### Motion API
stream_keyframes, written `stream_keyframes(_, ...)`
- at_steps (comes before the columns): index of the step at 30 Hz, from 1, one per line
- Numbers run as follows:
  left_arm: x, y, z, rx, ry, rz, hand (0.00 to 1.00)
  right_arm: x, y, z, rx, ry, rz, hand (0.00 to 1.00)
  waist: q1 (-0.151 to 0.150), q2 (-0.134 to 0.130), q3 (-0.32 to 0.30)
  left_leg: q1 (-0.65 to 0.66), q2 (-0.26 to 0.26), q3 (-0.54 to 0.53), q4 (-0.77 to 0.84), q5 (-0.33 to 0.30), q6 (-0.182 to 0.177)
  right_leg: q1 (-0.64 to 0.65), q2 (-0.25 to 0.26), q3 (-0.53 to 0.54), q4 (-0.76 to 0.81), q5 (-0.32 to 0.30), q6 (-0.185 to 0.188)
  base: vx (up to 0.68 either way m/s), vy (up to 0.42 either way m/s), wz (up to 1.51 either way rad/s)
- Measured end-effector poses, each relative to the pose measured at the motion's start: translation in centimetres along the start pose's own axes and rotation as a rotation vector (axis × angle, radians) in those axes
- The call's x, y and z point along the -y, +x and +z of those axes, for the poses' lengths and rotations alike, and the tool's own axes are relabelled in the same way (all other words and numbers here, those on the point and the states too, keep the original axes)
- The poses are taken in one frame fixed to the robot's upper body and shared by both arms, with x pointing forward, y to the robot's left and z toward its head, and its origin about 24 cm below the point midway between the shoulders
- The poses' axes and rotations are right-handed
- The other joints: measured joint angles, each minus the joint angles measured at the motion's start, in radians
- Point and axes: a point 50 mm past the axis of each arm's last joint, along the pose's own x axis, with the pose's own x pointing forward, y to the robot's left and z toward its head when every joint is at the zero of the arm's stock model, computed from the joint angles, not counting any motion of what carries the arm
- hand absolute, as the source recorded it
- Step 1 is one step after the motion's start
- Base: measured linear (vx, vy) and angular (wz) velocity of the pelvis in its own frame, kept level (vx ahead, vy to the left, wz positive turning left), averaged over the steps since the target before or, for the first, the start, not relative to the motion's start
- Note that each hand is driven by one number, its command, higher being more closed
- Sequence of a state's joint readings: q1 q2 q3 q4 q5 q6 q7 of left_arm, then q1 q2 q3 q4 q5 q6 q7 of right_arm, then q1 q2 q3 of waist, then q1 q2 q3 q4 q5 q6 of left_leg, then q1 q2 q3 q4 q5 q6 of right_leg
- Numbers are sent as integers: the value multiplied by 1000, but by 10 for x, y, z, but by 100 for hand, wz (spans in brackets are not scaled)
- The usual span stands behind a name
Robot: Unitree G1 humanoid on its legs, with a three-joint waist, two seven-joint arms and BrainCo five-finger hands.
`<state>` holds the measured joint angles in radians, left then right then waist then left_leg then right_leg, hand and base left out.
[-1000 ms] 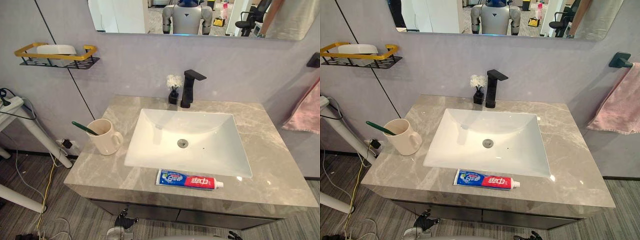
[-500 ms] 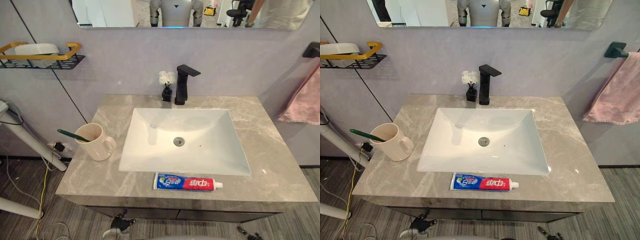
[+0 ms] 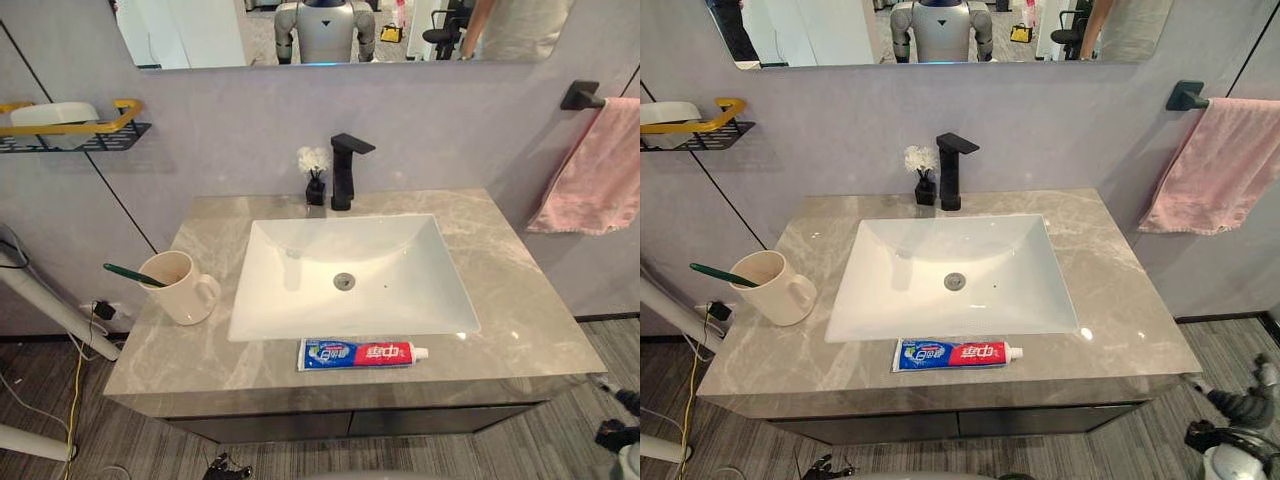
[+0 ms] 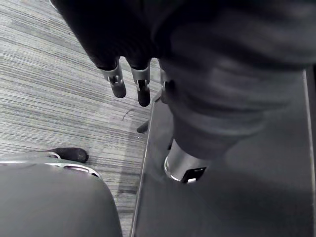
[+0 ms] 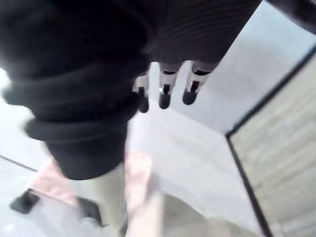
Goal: Organize washtable
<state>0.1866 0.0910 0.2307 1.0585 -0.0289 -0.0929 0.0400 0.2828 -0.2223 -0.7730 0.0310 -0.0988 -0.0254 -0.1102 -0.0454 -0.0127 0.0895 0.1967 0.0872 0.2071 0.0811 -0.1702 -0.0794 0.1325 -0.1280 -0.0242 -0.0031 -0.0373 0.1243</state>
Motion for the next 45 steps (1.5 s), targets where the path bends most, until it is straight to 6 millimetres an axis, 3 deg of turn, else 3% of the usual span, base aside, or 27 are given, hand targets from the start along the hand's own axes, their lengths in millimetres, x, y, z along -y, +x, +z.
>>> stream_keyframes(4,0,-2,-5,-7,-8,-12,0,19,1,54,228,-47,-85,0,-10,-9,-7,6,1,4,-4,1,0,0,2,5,2,0,0,-1,-14,-3)
stream_keyframes(7,-2,-3,-8,-12,-14,-13,0,14,6,105,455,-45,-57,0,-21,-19,-11,17,0,15,-5,1,0,0,2,17,9,0,0,-36,-6,-11)
stream_keyframes(10,-2,-3,-8,-12,-9,-20,0,-7,2,153,691,-58,64,0,-19,-27,-16,23,-1,16,-5,1,0,0,2,22,15,-1,0,-64,-14,-6)
stream_keyframes(12,-1,-3,-7,-7,-6,-36,0,-36,-12,190,910,-76,263,0,-6,-33,-20,23,-2,12,-5,1,0,0,1,21,19,-1,0,-65,-18,2)
stream_keyframes(13,0,-3,-6,-2,-3,-40,0,-44,-17,196,952,-81,316,0,1,-34,-21,22,-2,10,-6,1,0,0,1,19,20,-1,0,-55,-23,11)
stream_keyframes(15,-1,-3,-5,8,4,-43,0,-83,-39,209,1065,-65,616,0,10,-41,-28,11,-4,-16,-8,6,2,2,-2,-4,20,-1,0,-30,-30,25)
stream_keyframes(16,-1,-3,-5,10,4,-43,0,-93,-46,209,1082,-70,693,0,12,-42,-28,10,-5,-19,-8,9,2,1,-3,-7,20,-1,0,0,-29,24)
stream_keyframes(18,-1,-3,-4,14,23,-51,0,-131,-68,199,1076,-103,1022,0,36,-42,-31,2,-9,-39,-10,18,6,4,-7,-26,19,-2,0,6,-27,23)
stream_keyframes(21,0,-1,0,22,62,-71,0,-161,-80,179,993,-147,1250,0,65,-45,-33,-16,-19,-69,-10,28,13,6,-18,-56,17,-3,2,1,-18,31)
stream_keyframes(24,-1,-1,-2,5,109,-90,0,-183,-91,164,909,-156,1417,0,89,-51,-33,-21,-21,-78,-10,30,14,8,-20,-66,13,-3,2,-5,-8,13)
stream_keyframes(28,-4,0,-4,-11,153,-96,0,-204,-114,145,827,-167,1600,0,91,-63,-29,-29,-23,-102,-10,35,12,21,-21,-90,2,-3,2,-13,-28,18)
stream_keyframes(38,-3,1,-3,-23,198,-111,0,-216,-136,133,792,-266,1782,0,92,-61,-7,-36,-23,-119,-11,44,11,22,-20,-106,2,-1,1,-33,-19,5)
stream_keyframes(45,-3,2,-1,-25,174,-110,0,-217,-132,132,886,-433,1673,0,89,-60,11,-36,-22,-119,-11,44,11,24,-20,-106,-1,0,-1,0,0,0)
